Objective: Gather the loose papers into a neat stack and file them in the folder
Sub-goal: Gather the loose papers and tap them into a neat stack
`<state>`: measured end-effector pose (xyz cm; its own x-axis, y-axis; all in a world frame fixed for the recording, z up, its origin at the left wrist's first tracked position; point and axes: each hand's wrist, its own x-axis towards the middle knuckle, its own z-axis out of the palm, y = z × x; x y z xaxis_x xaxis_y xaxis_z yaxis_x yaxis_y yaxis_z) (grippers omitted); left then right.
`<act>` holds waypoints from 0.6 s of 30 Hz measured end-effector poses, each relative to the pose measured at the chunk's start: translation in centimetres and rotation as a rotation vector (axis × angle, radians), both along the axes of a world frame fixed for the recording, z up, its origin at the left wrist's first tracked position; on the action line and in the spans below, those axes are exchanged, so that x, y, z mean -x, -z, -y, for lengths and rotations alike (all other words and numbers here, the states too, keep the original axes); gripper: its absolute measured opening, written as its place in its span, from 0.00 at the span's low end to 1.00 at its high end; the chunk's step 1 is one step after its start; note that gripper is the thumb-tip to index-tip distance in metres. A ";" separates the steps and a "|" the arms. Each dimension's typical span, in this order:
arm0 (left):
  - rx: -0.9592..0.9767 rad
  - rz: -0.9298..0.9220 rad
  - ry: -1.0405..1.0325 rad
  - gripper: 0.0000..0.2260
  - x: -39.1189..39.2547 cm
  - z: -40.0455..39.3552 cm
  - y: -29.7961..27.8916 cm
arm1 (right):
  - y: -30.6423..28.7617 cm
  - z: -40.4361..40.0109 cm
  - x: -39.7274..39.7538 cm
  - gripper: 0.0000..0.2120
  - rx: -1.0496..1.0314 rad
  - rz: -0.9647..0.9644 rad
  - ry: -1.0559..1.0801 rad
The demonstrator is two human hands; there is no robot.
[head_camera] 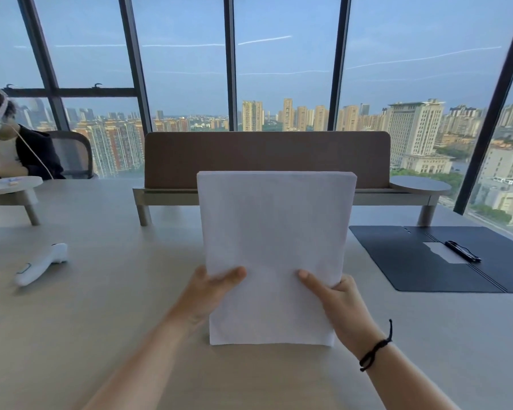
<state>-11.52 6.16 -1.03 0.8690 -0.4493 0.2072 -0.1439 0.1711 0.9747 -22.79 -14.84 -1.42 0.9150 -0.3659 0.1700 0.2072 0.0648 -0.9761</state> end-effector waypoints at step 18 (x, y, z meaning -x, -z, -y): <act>-0.195 0.081 -0.047 0.11 -2.9 -0.2 3.2 | 2.7 1.8 -2.8 0.13 0.098 -0.079 -0.025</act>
<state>-8.61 6.32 -4.18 0.8740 -0.4471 0.1906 -0.2267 -0.0281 0.9736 -20.03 -16.66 -4.10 0.9357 -0.3279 0.1304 0.1285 -0.0275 -0.9913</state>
